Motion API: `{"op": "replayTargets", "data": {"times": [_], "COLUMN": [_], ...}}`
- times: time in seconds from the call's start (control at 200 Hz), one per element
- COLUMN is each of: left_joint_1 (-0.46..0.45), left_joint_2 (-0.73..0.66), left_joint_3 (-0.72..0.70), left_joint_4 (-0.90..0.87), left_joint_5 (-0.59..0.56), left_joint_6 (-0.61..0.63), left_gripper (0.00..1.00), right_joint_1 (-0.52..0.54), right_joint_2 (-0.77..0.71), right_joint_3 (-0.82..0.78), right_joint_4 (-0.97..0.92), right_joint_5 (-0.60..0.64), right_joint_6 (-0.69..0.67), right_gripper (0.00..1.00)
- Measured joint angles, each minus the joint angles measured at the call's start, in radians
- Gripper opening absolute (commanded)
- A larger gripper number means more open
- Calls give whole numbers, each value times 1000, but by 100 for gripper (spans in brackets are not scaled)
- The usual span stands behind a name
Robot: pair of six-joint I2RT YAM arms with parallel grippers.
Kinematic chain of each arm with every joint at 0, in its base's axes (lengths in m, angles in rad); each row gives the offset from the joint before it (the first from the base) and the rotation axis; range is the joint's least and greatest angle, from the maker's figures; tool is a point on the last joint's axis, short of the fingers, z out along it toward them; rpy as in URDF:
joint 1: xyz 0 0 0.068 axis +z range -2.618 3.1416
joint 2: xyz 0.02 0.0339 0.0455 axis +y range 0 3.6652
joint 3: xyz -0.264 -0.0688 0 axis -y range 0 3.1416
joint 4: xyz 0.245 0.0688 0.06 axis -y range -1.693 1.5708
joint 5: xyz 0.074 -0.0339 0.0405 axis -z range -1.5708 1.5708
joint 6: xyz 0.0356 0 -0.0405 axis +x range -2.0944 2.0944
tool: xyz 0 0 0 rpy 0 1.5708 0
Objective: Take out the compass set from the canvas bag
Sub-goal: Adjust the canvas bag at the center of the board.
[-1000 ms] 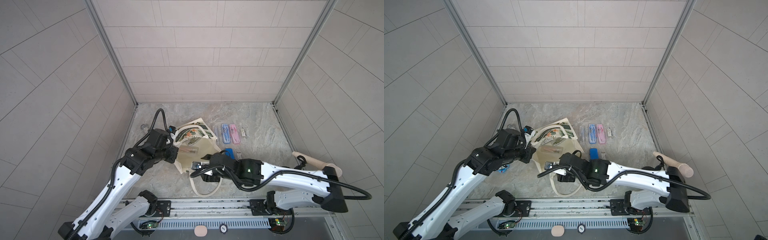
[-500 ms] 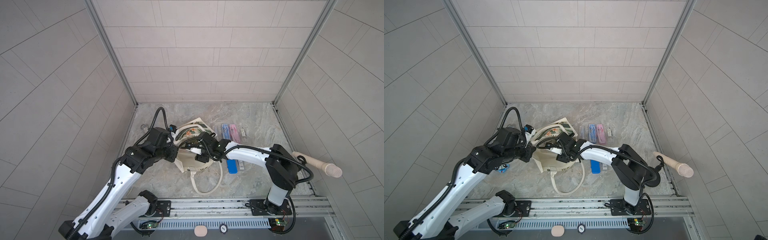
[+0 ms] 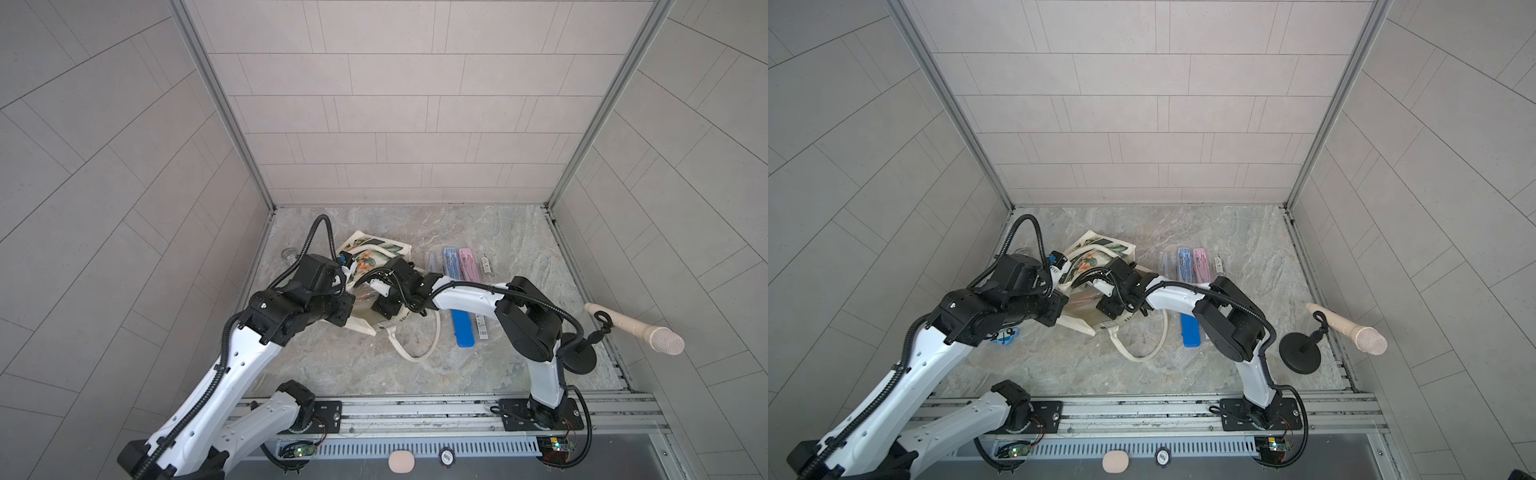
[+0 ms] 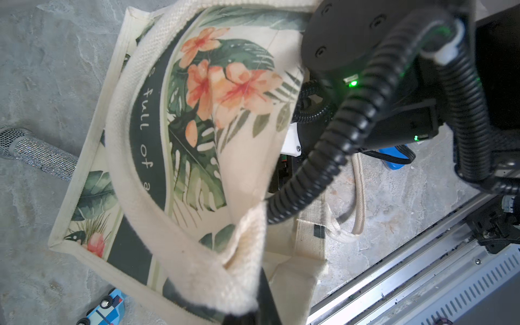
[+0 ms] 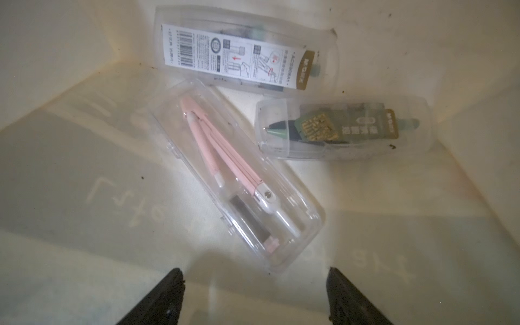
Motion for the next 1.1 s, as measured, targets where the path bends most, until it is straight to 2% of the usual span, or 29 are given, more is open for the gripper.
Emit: {"op": "replayTargets", "data": {"times": [0.15,0.205,0.3,0.37,0.49,0.666,0.716,0.751,0.816,0.831,1.101], "left_joint_1": [-1,-1,-5,-5,-5,-5,-5,-5,-5,-5,-5], "left_joint_2": [5,18,52,79,126,196,208,215,226,229,274], "left_joint_3": [5,21,56,72,77,77,77,78,80,82,147], "left_joint_4": [-16,-23,-16,-8,7,35,43,49,60,62,69], "left_joint_5": [-69,-89,-108,-113,-114,-99,-96,-95,-102,-105,-217], "left_joint_6": [-30,-40,-40,-34,-19,-11,-16,-19,-22,-23,14], "left_gripper": [6,17,21,34,39,51,50,43,6,0,0], "right_joint_1": [63,93,136,158,174,173,173,173,173,173,176], "right_joint_2": [-11,-13,-13,-13,-13,-13,-13,-13,-12,-12,-10], "right_joint_3": [-111,-132,-149,-158,-163,-172,-174,-175,-181,-183,-197], "right_joint_4": [119,153,176,180,180,182,185,188,194,195,227], "right_joint_5": [76,121,175,207,241,272,273,273,273,273,273], "right_joint_6": [105,145,201,233,271,298,302,306,315,317,327], "right_gripper": [82,81,80,80,80,80,80,79,79,79,79]}}
